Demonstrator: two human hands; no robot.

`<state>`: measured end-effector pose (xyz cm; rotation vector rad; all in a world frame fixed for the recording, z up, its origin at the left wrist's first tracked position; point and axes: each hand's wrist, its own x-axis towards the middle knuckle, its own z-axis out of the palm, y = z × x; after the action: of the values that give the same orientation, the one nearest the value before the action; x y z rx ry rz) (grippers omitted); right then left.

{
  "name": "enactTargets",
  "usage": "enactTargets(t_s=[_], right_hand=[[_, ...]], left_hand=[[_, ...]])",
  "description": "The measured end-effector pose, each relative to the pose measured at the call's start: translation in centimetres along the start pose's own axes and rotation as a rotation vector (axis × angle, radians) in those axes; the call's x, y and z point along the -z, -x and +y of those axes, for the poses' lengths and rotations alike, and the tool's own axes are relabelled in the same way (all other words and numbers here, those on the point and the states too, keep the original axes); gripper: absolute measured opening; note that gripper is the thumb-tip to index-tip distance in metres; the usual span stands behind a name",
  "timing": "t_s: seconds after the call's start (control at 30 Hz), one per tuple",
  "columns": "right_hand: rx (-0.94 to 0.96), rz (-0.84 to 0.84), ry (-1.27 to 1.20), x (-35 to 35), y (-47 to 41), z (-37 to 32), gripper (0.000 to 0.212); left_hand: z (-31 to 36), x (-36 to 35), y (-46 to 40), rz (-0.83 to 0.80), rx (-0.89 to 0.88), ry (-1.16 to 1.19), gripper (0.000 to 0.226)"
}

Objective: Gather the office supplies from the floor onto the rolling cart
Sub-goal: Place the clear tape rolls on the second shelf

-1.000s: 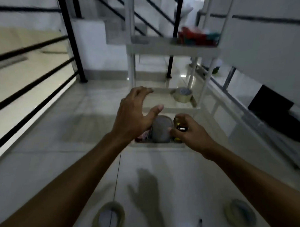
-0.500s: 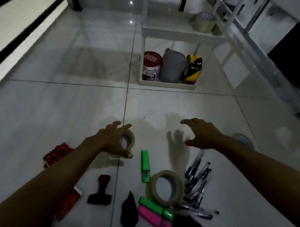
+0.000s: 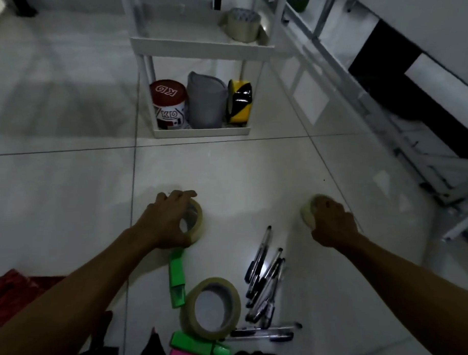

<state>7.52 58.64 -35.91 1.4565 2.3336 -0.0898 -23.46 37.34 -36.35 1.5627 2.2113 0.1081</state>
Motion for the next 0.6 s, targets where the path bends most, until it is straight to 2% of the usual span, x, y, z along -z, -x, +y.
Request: enactTargets(t_s=[0.1,0.13,0.23,0.3,0.43,0.5,0.53,0.6], right_hand=[[0.003,-0.183,-0.039,-1.3,-0.6,2.1,0.077],[0.035,-0.197,-0.068,-1.6,-0.7,2.5,0.072],[0.158,-0.138,-0.158,-2.0,-1.2,2.5,0.057],[0.23,-0.083,-0.192,-2.0,-1.3,1.7,0.056],[0.415,0.171,-0.304,-0.6,-2.3,-1.5,0.06],[0.499,0.327,-0.313,2.5,-3.2,-4.3,0.058],[0.549,0.386,-0.321,4.8,-3.3,-6.0,0.057],[0.602,0.44,-0.327,9.7,-3.3,-9.3,0.055]], left_hand=[[1.6,-0.5,-0.9,0.014,-0.054,-0.046,0.084],[2.1,-0.7,-1.0,-0.008,-0.053,-0.081,0.08],[2.7,-0.7,-1.2,-0.053,-0.05,-0.082,0.048],[2.5,-0.8,-1.3,-0.075,-0.062,-0.009,0.026],[1.6,0.3,-2.8,0.008,-0.06,0.163,0.019],[2.3,3.1,-2.8,0.07,-0.049,0.195,0.05],[2.4,4.7,-3.0,0.109,-0.037,0.199,0.056],[2.3,8.2,-3.7,0.211,-0.014,0.19,0.05]])
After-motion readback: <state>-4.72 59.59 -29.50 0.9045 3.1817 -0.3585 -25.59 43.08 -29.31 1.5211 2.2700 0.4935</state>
